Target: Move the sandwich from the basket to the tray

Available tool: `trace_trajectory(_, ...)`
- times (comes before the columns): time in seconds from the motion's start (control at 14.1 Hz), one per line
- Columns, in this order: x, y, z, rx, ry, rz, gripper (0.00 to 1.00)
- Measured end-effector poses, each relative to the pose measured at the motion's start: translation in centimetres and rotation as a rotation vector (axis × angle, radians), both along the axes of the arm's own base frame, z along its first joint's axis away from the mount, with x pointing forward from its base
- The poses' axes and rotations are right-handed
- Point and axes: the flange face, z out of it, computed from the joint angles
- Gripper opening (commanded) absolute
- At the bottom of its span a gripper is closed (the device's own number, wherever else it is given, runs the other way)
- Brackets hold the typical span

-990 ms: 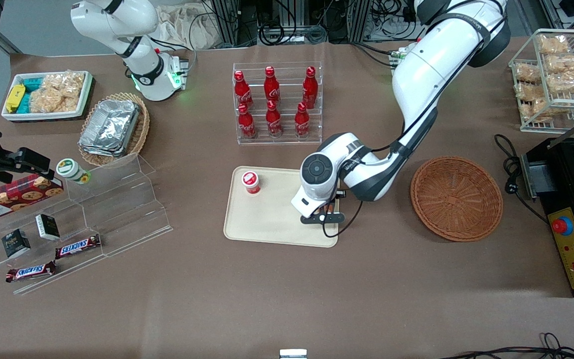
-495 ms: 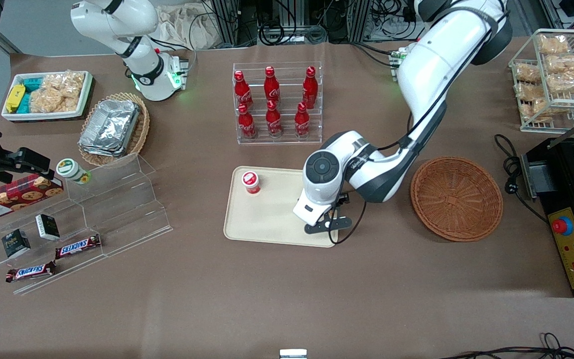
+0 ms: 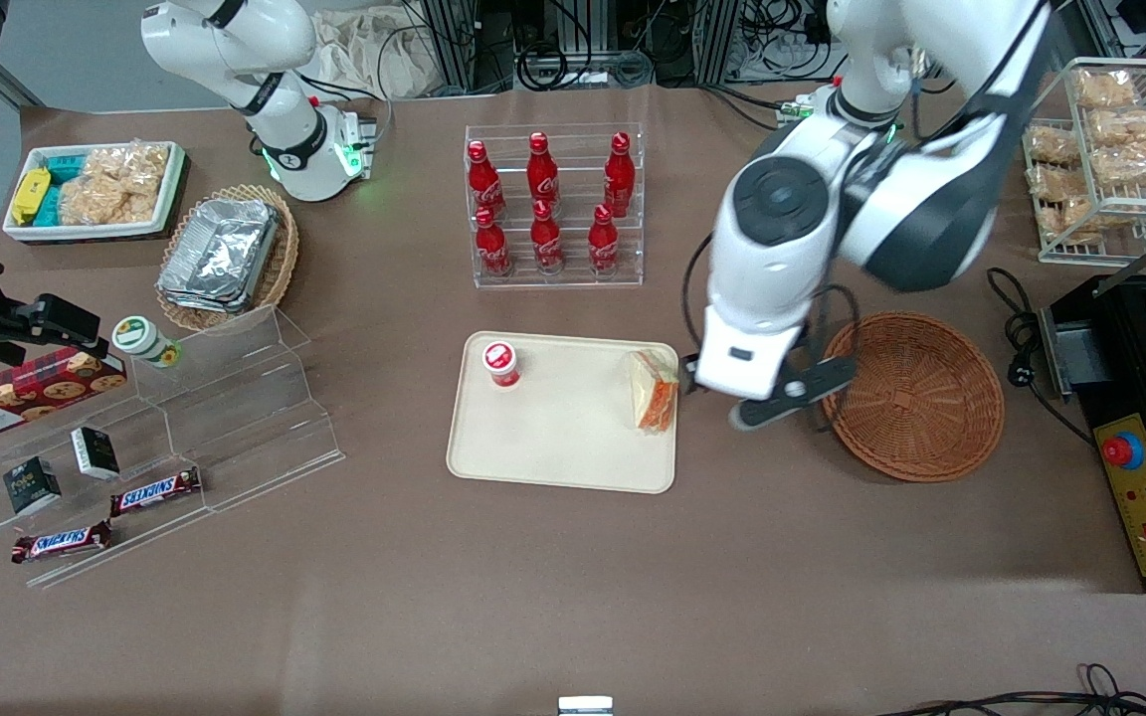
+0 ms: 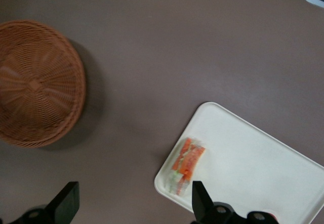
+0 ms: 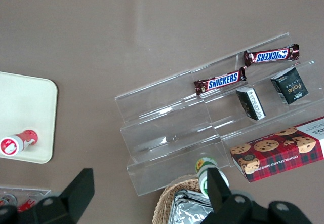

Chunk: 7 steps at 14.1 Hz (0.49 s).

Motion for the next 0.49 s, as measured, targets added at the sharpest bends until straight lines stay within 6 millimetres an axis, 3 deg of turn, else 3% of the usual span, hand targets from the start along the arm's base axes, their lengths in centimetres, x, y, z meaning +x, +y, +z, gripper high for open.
trace_trajectory(0.21,0.6,4.7,2.8,0.007,-0.012,0.05,1.0)
trace_trajectory(0.49,1.3,11.8,4.6,-0.019,0.074,-0.066,1.0)
